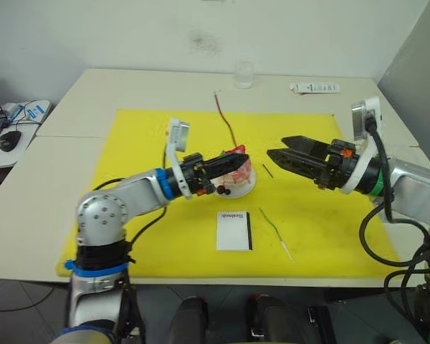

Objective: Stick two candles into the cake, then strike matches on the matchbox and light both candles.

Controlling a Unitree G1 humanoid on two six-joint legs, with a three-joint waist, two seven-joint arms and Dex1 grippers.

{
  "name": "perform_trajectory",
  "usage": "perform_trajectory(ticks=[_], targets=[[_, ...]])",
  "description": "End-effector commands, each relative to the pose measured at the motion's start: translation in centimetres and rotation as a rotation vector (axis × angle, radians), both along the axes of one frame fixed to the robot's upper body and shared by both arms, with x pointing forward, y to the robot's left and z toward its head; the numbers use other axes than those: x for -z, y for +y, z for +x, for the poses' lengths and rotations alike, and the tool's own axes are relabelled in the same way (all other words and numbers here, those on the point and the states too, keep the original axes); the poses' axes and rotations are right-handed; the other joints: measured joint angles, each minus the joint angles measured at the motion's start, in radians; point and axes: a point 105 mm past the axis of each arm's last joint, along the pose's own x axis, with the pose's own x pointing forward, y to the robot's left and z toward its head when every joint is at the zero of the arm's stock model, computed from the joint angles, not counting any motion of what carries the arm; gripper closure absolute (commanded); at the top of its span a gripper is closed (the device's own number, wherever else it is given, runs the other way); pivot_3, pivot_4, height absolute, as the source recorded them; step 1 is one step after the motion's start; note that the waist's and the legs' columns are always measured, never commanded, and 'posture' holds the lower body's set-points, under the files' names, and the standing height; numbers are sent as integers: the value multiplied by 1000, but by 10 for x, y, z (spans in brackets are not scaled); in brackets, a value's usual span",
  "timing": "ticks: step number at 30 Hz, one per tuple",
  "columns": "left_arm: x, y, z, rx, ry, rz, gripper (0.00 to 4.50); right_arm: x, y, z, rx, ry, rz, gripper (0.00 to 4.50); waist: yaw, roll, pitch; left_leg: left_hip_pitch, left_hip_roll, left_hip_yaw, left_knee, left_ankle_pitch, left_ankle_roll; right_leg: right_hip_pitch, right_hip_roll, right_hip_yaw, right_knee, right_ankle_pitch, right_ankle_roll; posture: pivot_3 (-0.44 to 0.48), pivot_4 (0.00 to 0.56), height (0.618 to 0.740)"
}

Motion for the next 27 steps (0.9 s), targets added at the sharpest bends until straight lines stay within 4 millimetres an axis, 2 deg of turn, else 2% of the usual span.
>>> perform_trajectory(ticks=[1, 6, 9, 14, 18, 23, 27], targets=[[-16, 32, 4, -131, -146, 94, 4500, 11, 17, -6, 7, -111, -106, 24, 0, 0, 0, 0, 0, 0, 0, 0, 0, 0, 0, 0, 0, 0, 0, 0, 150, 740], [-9, 72, 25, -349, -314, 276, 4500, 32, 33, 2, 42, -226, -245, 24, 1, 0, 0, 0, -1, 1, -1, 0, 0, -2, 0, 1, 0, 0, 0, 0, 150, 740], [1, 78, 35, -402, -356, 311, 4500, 33, 42, 6, 57, -266, -267, 24, 5, 0, 0, -1, -2, 2, -1, 0, 0, -2, -2, 2, 0, 0, 0, 0, 150, 740], [6, 58, 48, -366, -405, 288, 4500, 29, 51, 13, 71, -295, -276, 24, 15, 0, 0, -2, -2, 2, 0, 0, 0, -2, -3, 3, -1, 0, 0, 0, 150, 740], [6, 34, 54, -285, -414, 251, 4500, 23, 54, 14, 73, -302, -276, 24, 17, 0, 0, -3, -1, 2, 0, 0, 0, -3, -2, 2, 0, 0, 0, 0, 150, 740], [5, 20, 61, -239, -388, 198, 4500, 25, 54, 13, 81, -303, -315, 24, 15, 0, 0, -3, 0, 2, 0, 0, 0, -3, -2, 3, 0, 0, 0, 0, 150, 740], [11, 17, 65, -216, -362, 189, 4500, 28, 52, 14, 100, -301, -332, 24, 8, 0, 0, -2, 0, 2, 0, 0, 0, -3, -1, 3, 1, 0, 0, 0, 150, 740]])
